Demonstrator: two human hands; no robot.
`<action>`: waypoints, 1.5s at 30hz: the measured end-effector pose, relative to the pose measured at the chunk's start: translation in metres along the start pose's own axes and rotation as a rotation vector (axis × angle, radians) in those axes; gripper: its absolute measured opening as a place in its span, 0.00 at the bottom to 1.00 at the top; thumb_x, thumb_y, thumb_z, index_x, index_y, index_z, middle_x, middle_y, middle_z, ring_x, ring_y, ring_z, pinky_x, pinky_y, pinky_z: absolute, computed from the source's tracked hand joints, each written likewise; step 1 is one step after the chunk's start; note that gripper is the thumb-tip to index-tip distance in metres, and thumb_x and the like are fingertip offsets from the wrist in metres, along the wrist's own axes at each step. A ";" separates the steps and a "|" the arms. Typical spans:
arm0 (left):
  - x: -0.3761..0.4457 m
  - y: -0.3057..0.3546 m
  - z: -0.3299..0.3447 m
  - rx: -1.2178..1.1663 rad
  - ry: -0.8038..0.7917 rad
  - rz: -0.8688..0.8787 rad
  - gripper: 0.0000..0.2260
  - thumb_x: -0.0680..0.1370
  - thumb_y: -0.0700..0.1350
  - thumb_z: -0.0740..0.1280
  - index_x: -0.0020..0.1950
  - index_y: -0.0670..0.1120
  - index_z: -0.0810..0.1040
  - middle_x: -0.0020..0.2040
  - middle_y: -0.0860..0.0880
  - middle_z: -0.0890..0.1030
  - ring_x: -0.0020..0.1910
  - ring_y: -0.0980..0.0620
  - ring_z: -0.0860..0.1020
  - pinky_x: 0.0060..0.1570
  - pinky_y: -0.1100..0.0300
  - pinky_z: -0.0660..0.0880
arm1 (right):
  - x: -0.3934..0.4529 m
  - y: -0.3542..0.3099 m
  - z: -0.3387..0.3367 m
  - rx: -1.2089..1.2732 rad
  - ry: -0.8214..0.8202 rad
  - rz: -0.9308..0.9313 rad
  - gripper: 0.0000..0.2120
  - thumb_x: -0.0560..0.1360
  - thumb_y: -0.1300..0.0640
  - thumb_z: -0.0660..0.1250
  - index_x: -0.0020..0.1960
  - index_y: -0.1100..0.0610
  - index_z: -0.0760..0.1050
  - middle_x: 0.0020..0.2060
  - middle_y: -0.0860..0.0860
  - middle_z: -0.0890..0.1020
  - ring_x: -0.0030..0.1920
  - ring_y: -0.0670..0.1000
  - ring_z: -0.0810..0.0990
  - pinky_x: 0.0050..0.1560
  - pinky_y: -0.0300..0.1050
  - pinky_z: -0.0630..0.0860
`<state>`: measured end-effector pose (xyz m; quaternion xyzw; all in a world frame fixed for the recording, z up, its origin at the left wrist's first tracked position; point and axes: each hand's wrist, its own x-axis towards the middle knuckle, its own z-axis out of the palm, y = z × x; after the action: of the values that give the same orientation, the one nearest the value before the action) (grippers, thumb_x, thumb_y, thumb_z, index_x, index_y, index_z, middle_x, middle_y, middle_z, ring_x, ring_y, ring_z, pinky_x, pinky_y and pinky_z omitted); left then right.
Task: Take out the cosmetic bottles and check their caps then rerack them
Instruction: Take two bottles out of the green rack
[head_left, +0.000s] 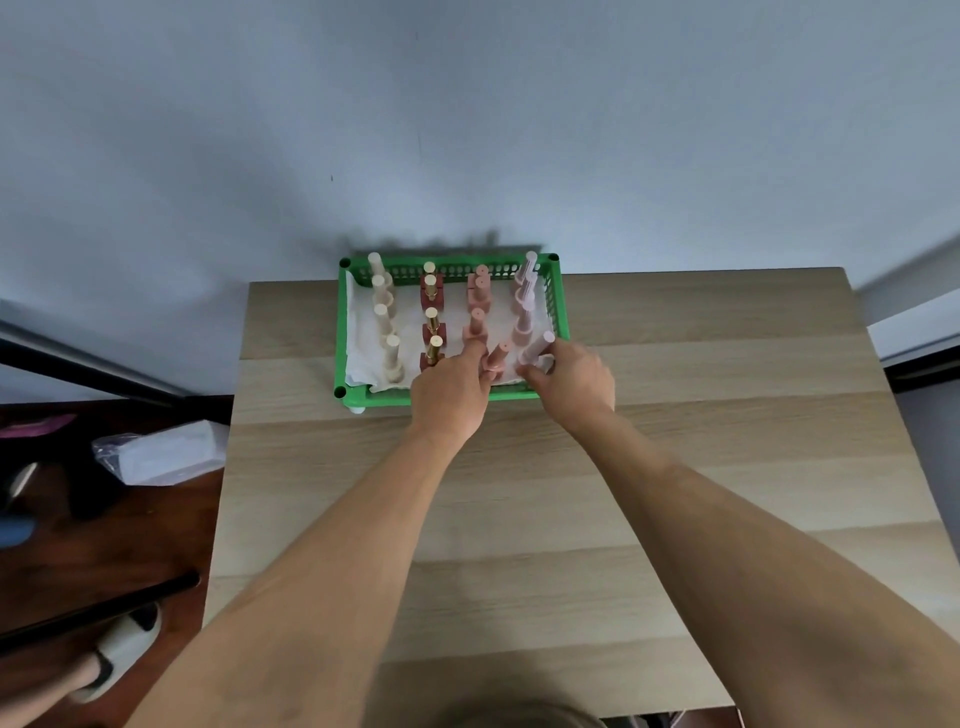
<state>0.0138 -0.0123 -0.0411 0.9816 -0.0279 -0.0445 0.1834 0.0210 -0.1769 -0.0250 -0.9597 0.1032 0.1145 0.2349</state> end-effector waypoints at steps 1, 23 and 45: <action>-0.001 0.000 -0.001 0.004 0.007 0.005 0.13 0.82 0.53 0.63 0.66 0.54 0.70 0.41 0.48 0.85 0.38 0.44 0.83 0.33 0.56 0.69 | -0.001 0.001 -0.001 0.013 -0.006 0.000 0.10 0.76 0.41 0.69 0.44 0.42 0.69 0.46 0.49 0.84 0.45 0.53 0.82 0.45 0.51 0.81; -0.053 0.076 -0.024 -0.161 0.016 0.061 0.10 0.83 0.55 0.60 0.58 0.52 0.74 0.38 0.52 0.82 0.34 0.48 0.78 0.31 0.55 0.72 | -0.022 0.085 -0.088 0.240 0.081 -0.038 0.19 0.77 0.35 0.62 0.49 0.52 0.72 0.30 0.44 0.72 0.31 0.45 0.72 0.32 0.42 0.65; -0.162 0.157 0.099 -0.207 -0.187 -0.051 0.01 0.81 0.50 0.63 0.51 0.55 0.72 0.49 0.57 0.79 0.47 0.54 0.79 0.39 0.55 0.73 | -0.119 0.307 -0.084 0.290 -0.003 0.264 0.18 0.78 0.38 0.64 0.55 0.53 0.73 0.47 0.46 0.82 0.48 0.51 0.81 0.43 0.45 0.74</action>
<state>-0.1634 -0.1827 -0.0637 0.9495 -0.0153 -0.1431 0.2789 -0.1552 -0.4660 -0.0522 -0.8938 0.2433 0.1299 0.3537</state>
